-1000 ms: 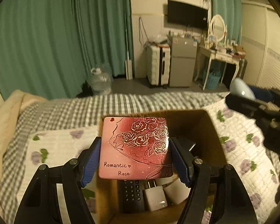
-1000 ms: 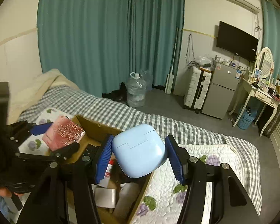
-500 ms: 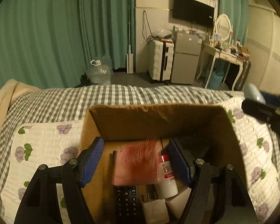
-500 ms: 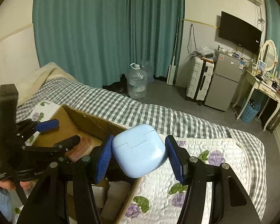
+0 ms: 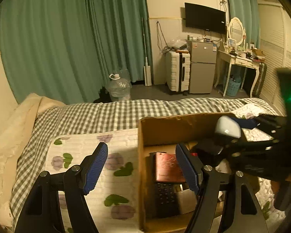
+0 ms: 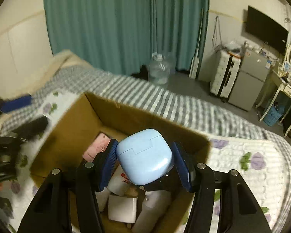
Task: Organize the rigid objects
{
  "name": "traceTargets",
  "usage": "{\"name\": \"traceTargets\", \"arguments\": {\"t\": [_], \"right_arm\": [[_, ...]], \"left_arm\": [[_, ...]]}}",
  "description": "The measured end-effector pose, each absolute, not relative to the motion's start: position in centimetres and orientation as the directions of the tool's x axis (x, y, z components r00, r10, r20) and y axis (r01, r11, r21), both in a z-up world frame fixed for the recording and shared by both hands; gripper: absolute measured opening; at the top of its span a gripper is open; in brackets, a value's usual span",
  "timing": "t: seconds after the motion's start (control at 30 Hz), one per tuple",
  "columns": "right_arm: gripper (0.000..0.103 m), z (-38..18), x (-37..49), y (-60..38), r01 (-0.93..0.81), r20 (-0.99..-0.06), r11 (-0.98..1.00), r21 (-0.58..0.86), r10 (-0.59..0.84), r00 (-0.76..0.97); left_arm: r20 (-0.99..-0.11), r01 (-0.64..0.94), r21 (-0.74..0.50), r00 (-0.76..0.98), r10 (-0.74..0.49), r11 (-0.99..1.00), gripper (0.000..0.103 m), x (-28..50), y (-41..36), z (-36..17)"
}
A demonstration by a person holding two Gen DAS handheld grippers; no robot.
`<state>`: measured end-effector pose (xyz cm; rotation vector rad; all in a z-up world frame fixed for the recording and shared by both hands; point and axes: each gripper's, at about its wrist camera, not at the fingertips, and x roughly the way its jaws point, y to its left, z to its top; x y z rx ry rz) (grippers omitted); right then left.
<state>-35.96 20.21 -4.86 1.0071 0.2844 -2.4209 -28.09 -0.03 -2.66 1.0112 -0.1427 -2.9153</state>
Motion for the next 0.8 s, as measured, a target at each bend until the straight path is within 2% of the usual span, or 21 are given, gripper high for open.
{"name": "traceTargets", "arguments": {"t": [0.2,0.23,0.27,0.3,0.4,0.47,0.57,0.67,0.8], "right_arm": [[0.057,-6.6,-38.1,19.0,0.522,-0.731,-0.853,0.005,-0.360,-0.580],[0.060,-6.5,-38.3,18.9,0.531,-0.728,-0.847,0.019,-0.376,-0.573],[0.074,-6.3,-38.3,18.9,0.534,-0.718,-0.845,0.032,-0.391,-0.576],[0.080,-6.0,-38.3,19.1,0.525,-0.705,-0.851,0.032,-0.391,-0.591],[0.082,-5.2,-37.8,19.9,0.502,-0.687,-0.863,0.049,-0.394,-0.611],[0.082,-4.0,-36.5,20.6,0.472,-0.668,-0.881,-0.005,-0.348,-0.658],[0.084,-1.6,-33.7,21.6,0.416,-0.618,-0.906,-0.083,-0.281,-0.734],[0.090,1.8,-29.5,23.0,0.351,-0.536,-0.924,-0.151,-0.222,-0.815],[0.091,6.7,-23.7,24.9,0.317,-0.467,-0.937,-0.149,-0.216,-0.858]], "left_arm": [[-0.626,0.024,0.120,-0.774,-0.094,-0.993,0.075,-29.1,-0.9,-4.3],[-0.627,0.023,0.121,-0.773,-0.094,-0.992,0.075,-29.1,-0.5,-4.6],[-0.629,0.023,0.122,-0.772,-0.095,-0.992,0.075,-29.2,-0.6,-4.8],[-0.630,0.028,0.124,-0.770,-0.100,-0.992,0.075,-29.3,-0.5,-5.0],[-0.628,0.037,0.124,-0.771,-0.107,-0.992,0.075,-29.2,-0.5,-4.9],[-0.618,0.049,0.127,-0.778,-0.117,-0.991,0.075,-28.8,-0.4,-4.4],[-0.574,0.060,0.109,-0.811,-0.112,-0.992,0.075,-26.9,-0.1,-2.0],[-0.515,0.062,0.098,-0.851,-0.104,-0.993,0.075,-24.3,0.4,1.6],[-0.407,0.048,0.109,-0.909,-0.088,-0.993,0.076,-19.7,1.4,7.1]]}}
